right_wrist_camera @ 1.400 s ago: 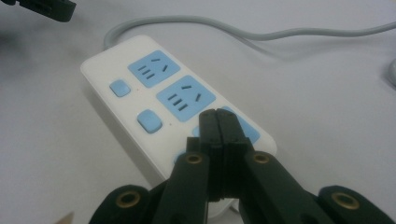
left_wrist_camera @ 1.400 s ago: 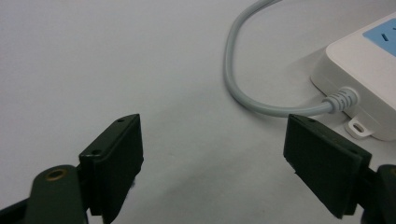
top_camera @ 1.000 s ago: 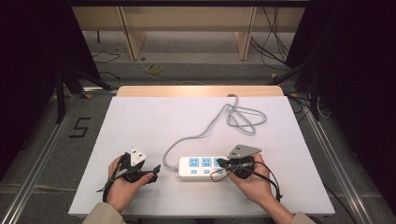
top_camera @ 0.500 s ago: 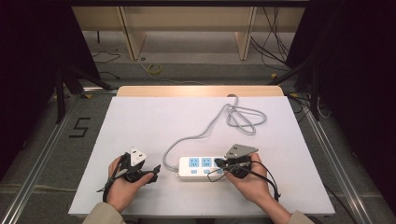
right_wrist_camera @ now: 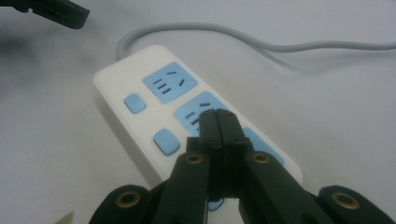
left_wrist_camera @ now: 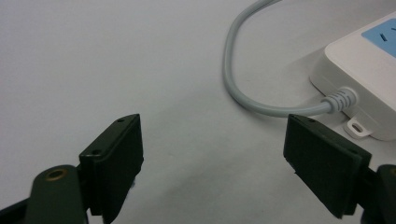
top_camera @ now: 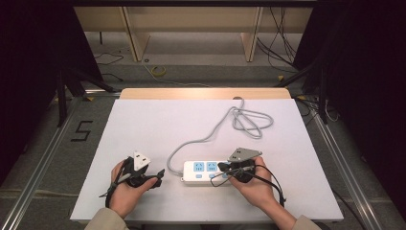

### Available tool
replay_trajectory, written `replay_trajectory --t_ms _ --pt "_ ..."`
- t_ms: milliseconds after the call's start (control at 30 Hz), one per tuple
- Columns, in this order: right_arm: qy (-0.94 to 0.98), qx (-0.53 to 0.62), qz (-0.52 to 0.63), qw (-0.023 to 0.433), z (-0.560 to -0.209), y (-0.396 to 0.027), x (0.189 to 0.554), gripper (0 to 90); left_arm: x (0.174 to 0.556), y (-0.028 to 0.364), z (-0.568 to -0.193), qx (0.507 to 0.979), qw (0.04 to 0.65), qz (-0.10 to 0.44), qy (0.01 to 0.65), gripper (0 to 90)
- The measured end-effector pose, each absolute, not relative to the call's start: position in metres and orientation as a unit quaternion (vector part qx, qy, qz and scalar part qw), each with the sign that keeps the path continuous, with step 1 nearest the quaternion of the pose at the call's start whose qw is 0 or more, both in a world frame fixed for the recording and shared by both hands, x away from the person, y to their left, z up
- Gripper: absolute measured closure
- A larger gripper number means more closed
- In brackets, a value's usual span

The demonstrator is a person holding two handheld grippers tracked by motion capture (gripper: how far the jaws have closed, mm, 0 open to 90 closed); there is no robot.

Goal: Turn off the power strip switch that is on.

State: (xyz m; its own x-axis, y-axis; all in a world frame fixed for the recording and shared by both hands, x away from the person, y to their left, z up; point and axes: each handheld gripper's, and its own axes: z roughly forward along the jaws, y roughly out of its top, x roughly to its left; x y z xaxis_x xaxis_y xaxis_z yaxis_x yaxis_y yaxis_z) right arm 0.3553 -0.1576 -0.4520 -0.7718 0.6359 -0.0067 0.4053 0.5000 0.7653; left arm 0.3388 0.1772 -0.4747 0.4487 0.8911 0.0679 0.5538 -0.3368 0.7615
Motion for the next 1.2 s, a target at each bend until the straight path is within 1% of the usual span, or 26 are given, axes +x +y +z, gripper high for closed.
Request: replay_trajectory --t_ms 1200 --pt "0.861 0.291 0.394 0.139 -0.452 -0.143 0.358 90.0 0.339 0.177 -0.475 0.779 0.343 0.247 0.463 19.8"
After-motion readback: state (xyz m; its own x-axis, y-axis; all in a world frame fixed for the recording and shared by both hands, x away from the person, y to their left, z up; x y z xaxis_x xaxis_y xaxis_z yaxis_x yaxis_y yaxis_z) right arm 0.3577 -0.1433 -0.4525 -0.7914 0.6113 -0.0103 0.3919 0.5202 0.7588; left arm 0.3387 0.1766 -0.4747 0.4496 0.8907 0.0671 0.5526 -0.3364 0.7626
